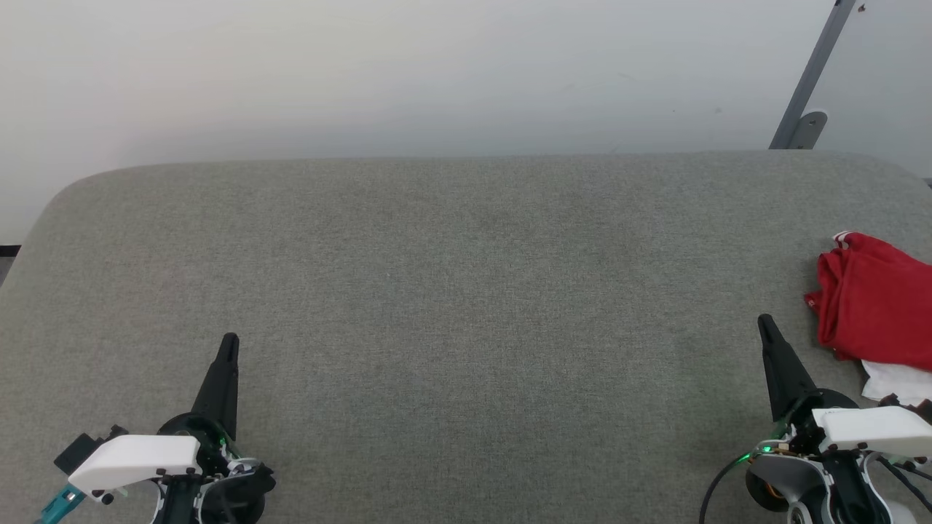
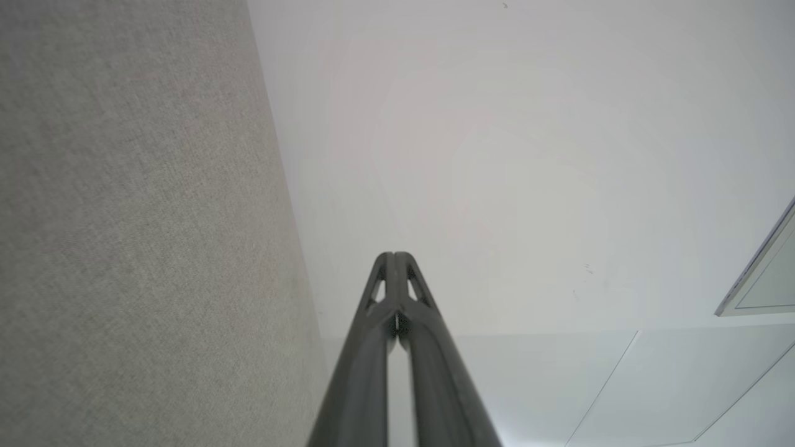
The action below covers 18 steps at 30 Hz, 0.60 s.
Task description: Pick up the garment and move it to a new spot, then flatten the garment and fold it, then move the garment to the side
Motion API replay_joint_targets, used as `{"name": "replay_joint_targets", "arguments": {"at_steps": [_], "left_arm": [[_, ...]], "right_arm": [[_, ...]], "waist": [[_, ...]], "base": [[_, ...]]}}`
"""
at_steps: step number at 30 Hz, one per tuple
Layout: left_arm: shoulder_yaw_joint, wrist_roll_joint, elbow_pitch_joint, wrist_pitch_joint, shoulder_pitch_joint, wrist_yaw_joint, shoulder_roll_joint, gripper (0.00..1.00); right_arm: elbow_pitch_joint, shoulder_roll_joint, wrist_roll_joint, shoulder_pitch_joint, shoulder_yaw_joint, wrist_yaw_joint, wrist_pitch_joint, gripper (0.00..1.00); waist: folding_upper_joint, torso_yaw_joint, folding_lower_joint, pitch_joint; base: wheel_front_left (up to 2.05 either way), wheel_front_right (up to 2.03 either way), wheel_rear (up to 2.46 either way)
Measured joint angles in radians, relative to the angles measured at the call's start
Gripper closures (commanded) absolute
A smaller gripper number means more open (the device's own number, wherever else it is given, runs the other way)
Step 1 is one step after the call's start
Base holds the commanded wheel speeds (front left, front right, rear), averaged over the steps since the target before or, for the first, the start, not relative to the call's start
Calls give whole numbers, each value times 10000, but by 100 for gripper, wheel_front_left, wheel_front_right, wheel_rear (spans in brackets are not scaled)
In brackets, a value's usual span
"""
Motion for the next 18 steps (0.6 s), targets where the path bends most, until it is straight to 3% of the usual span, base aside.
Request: {"name": "replay_joint_targets", "arguments": {"at_steps": [18], "left_arm": [[10,2,0,29,0,0,-8,100]], "right_arm": [[0,0,0,0,0,0,0,100]], "waist": [[0,0,0,0]], "base": [[0,0,0]]}}
